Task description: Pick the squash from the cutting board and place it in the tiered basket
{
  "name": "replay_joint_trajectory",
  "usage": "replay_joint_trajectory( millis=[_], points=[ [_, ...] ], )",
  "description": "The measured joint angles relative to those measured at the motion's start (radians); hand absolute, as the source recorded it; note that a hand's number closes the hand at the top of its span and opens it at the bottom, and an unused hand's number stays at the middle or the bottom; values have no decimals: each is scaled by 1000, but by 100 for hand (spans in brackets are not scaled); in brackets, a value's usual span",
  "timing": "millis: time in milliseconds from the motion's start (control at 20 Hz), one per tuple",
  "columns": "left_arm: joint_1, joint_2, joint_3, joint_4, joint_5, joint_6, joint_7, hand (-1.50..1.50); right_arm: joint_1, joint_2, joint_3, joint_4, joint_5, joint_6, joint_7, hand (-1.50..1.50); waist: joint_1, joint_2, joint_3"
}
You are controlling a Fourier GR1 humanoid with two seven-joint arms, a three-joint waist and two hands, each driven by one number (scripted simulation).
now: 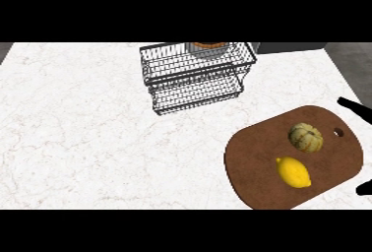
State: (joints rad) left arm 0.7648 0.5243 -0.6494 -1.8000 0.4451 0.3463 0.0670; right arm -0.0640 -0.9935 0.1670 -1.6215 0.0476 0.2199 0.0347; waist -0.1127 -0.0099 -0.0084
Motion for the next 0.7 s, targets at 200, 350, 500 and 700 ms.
replay_joint_trajectory(
  millis=[200,350,500,700],
  points=[
    [-12,3,-11,6,8,12,-2,0,19,9,27,-7,37,-18,29,-150,-2,0,2],
    [-19,4,-20,10,14,24,-4,0,29,18,37,-9,61,-39,48,-150,-5,-1,3],
    [-26,5,-27,13,20,39,-4,0,35,29,44,-12,84,-64,63,-150,-6,-1,3],
    [-36,6,-34,14,33,56,-8,0,41,49,52,-15,110,-96,86,-150,-5,-1,3]
  ],
)
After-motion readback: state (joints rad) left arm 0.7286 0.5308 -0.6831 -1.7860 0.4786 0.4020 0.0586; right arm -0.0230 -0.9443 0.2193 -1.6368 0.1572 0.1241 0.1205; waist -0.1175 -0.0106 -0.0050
